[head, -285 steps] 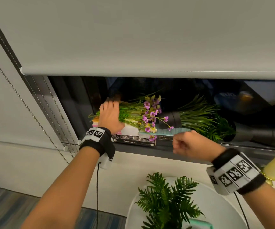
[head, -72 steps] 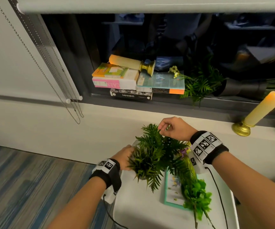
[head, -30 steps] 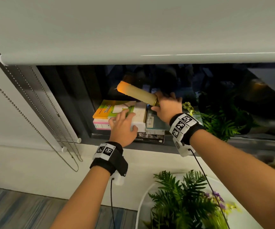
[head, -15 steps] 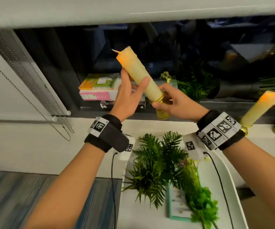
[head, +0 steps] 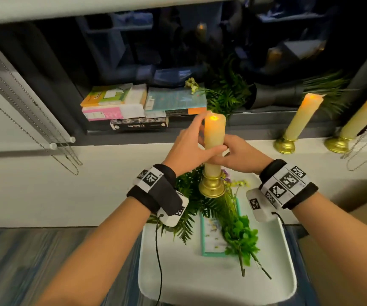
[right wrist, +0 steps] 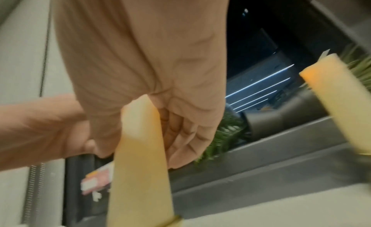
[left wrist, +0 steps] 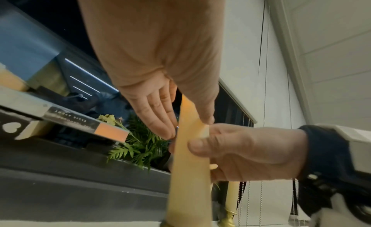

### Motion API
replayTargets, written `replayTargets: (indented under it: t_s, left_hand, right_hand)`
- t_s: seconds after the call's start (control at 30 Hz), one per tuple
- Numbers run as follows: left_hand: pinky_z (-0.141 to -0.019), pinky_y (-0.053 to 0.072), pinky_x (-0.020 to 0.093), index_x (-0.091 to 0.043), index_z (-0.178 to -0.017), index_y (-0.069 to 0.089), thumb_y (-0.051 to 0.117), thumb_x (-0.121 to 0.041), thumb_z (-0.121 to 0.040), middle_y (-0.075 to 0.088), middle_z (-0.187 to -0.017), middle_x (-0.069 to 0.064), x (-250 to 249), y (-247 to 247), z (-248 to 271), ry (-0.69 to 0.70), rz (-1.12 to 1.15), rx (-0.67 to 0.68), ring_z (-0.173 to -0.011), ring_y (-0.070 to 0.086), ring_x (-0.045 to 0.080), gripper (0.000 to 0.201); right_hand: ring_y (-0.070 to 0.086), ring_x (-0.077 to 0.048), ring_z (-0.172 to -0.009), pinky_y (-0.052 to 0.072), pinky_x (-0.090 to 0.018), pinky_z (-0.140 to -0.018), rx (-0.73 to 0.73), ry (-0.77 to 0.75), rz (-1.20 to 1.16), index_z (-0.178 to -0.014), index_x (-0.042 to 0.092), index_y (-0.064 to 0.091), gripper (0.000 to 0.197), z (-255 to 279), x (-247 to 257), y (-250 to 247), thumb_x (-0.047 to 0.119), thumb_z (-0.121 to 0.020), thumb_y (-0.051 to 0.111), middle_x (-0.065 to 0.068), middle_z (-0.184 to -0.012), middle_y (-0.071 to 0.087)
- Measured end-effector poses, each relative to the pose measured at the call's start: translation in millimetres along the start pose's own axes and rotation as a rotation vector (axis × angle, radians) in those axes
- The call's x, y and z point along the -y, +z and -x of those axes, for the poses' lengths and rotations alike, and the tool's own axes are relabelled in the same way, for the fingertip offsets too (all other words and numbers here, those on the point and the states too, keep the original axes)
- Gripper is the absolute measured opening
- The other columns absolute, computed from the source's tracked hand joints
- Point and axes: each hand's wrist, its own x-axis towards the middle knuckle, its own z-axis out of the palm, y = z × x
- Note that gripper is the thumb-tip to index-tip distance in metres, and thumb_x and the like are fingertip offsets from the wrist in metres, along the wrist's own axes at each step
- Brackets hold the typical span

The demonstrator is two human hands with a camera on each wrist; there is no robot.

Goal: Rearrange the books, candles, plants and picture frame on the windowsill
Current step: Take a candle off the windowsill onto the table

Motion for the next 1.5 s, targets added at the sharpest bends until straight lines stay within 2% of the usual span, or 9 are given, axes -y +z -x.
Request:
replayTargets:
  t_s: [0.1, 0.27, 0.47, 0.67, 0.83, 1.0, 1.27, 1.37, 1.5]
  left_hand:
    - [-0.068, 0.052, 0.019, -0.024, -0.141, 0.036, 0.072, -0.037, -0.081, 0.063, -0.096, -0.004, 6, 14, 3, -0.043, 0.047, 0.007, -0.084, 0.063, 0.003, 0.071]
    - [-0.071, 0.053, 0.027, -0.016, -0.131, 0.048, 0.069, -0.02, -0.084, 0.062, -0.087, -0.004, 30, 18, 19, -0.136, 0.029, 0.008, -0.078, 0.063, 0.01, 0.051]
    - [-0.069, 0.048, 0.02, -0.014, -0.119, 0.058, 0.061, -0.011, -0.087, 0.062, -0.082, -0.006, 42, 25, 27, -0.177, -0.047, 0.041, -0.074, 0.06, 0.01, 0.032]
    - [-0.071, 0.049, 0.019, -0.013, -0.115, 0.06, 0.06, -0.009, -0.088, 0.06, -0.08, -0.008, 48, 28, 32, -0.209, -0.085, 0.052, -0.071, 0.058, 0.005, 0.028]
    - [-0.072, 0.051, 0.02, -0.014, -0.114, 0.061, 0.06, -0.009, -0.088, 0.062, -0.08, -0.008, 51, 25, 31, -0.231, -0.108, 0.06, -0.074, 0.062, 0.009, 0.026]
    - [-0.075, 0.054, 0.026, -0.016, -0.11, 0.062, 0.059, -0.01, -0.088, 0.063, -0.08, -0.007, 55, 18, 25, -0.238, -0.115, 0.047, -0.076, 0.063, 0.012, 0.023]
    - [-0.068, 0.048, 0.021, -0.013, -0.105, 0.065, 0.057, -0.008, -0.087, 0.059, -0.078, -0.007, 65, -3, 8, -0.247, -0.144, 0.024, -0.068, 0.056, 0.008, 0.02]
    - [-0.066, 0.046, 0.021, -0.014, -0.099, 0.067, 0.056, -0.008, -0.086, 0.059, -0.076, -0.009, 70, -16, -7, -0.23, -0.174, 0.0, -0.065, 0.054, 0.006, 0.019]
    - [-0.07, 0.05, 0.026, -0.013, -0.098, 0.068, 0.054, -0.007, -0.085, 0.063, -0.078, -0.004, 70, -36, -42, -0.186, -0.233, -0.023, -0.067, 0.057, 0.013, 0.02]
  right_hand:
    - [0.057, -0.007, -0.08, 0.043, -0.023, -0.07, -0.099, 0.156, 0.067, -0.104, 0.017, 0.055, 0.032, 21, -25, -9, 0.03, -0.081, 0.073, 0.005, -0.094, 0.061]
    - [0.056, -0.024, -0.086, 0.043, -0.033, -0.07, -0.149, 0.434, 0.325, -0.113, 0.012, 0.049, 0.051, 48, -64, -15, 0.042, -0.079, 0.071, -0.009, -0.102, 0.06]
    - [0.055, -0.03, -0.111, 0.04, -0.032, -0.08, 0.018, 0.785, 0.358, -0.127, 0.008, 0.043, 0.065, 60, -98, 5, 0.048, -0.082, 0.066, -0.013, -0.125, 0.056]
    - [0.052, -0.029, -0.119, 0.042, -0.03, -0.088, 0.15, 0.905, 0.343, -0.134, 0.008, 0.041, 0.069, 68, -126, 36, 0.047, -0.083, 0.065, -0.013, -0.132, 0.053]
    - [0.051, -0.029, -0.122, 0.043, -0.032, -0.094, 0.169, 0.919, 0.369, -0.137, 0.007, 0.042, 0.072, 64, -135, 52, 0.051, -0.083, 0.062, -0.013, -0.135, 0.052]
    - [0.057, -0.027, -0.113, 0.045, -0.031, -0.088, 0.199, 0.932, 0.402, -0.128, 0.008, 0.052, 0.065, 64, -143, 63, 0.052, -0.082, 0.063, -0.011, -0.124, 0.059]
    - [0.056, -0.025, -0.115, 0.047, -0.032, -0.091, 0.272, 0.896, 0.518, -0.126, 0.009, 0.05, 0.06, 48, -143, 46, 0.052, -0.085, 0.06, -0.008, -0.128, 0.056]
    - [0.06, -0.026, -0.107, 0.049, -0.034, -0.087, 0.139, 0.809, 0.619, -0.118, 0.012, 0.053, 0.045, 11, -111, 5, 0.045, -0.087, 0.059, -0.007, -0.12, 0.06]
    - [0.061, -0.032, -0.102, 0.05, -0.038, -0.085, -0.166, 0.636, 0.627, -0.109, 0.014, 0.058, 0.033, -43, -65, -51, 0.035, -0.085, 0.062, -0.011, -0.112, 0.062]
